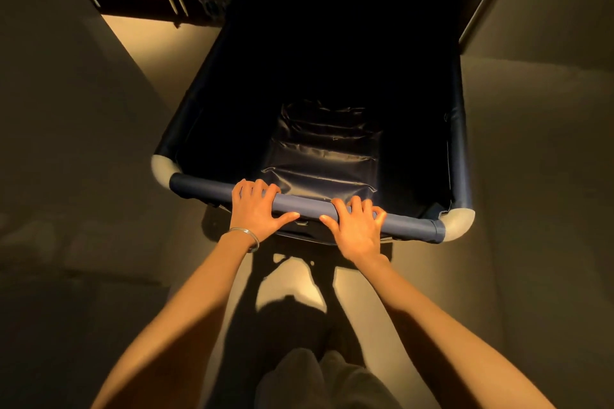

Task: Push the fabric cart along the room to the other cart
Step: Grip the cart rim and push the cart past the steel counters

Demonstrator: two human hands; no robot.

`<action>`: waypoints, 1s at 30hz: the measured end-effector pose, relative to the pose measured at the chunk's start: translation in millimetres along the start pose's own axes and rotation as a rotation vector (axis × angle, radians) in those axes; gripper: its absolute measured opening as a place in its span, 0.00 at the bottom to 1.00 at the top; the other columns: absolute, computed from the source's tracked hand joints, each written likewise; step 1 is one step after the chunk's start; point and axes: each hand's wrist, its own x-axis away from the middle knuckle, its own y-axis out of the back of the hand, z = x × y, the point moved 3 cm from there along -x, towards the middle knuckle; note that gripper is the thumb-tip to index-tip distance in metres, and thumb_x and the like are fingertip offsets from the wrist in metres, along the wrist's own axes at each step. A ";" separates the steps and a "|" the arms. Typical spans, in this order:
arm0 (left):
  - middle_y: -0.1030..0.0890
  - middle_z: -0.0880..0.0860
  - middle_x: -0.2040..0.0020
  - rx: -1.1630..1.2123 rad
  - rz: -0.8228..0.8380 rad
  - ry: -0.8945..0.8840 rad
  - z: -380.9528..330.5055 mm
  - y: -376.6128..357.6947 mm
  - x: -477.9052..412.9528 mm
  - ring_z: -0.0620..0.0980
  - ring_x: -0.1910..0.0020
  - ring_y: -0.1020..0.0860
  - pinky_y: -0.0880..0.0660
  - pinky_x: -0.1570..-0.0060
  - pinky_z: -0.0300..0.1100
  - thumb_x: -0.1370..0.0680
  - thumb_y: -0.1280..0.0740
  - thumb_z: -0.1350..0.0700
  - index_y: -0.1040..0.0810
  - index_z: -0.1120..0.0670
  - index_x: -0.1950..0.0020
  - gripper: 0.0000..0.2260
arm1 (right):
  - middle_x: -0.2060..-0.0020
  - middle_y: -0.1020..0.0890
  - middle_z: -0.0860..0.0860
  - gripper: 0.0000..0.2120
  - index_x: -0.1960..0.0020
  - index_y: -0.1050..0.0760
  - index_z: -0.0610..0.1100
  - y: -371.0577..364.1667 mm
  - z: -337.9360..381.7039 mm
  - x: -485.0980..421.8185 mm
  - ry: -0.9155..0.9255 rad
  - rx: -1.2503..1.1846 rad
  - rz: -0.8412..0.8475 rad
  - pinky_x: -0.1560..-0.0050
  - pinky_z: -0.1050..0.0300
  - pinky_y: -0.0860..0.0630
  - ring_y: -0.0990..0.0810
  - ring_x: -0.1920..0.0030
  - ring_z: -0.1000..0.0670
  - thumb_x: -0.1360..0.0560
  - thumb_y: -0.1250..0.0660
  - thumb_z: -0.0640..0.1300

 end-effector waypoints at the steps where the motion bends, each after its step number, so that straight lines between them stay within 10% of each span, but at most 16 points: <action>1: 0.23 0.58 0.53 0.001 -0.001 0.007 -2.2 1.6 -7.6 0.60 0.51 0.26 0.34 0.42 0.58 0.33 0.49 0.28 0.24 0.55 0.49 0.34 | 0.43 0.26 0.42 0.21 0.37 0.32 0.48 2.7 -3.5 -8.6 0.013 -0.002 -0.007 0.41 0.41 0.37 0.31 0.42 0.40 0.23 0.45 0.60; 22: 0.19 0.57 0.58 -0.100 0.013 0.108 -7.9 -6.2 -249.5 0.57 0.58 0.21 0.28 0.43 0.54 0.31 0.39 0.32 0.22 0.57 0.54 0.28 | 0.46 0.25 0.45 0.20 0.39 0.31 0.49 41.2 -62.8 -268.5 0.097 0.061 0.005 0.43 0.46 0.38 0.31 0.46 0.45 0.24 0.45 0.61; 30: 0.23 0.62 0.44 0.020 0.070 0.125 -5.5 -5.7 -337.8 0.63 0.43 0.28 0.39 0.35 0.59 0.27 0.42 0.34 0.25 0.57 0.44 0.28 | 0.50 0.22 0.42 0.19 0.42 0.27 0.47 55.4 -82.2 -365.3 0.176 0.034 -0.062 0.46 0.43 0.36 0.27 0.48 0.40 0.27 0.35 0.57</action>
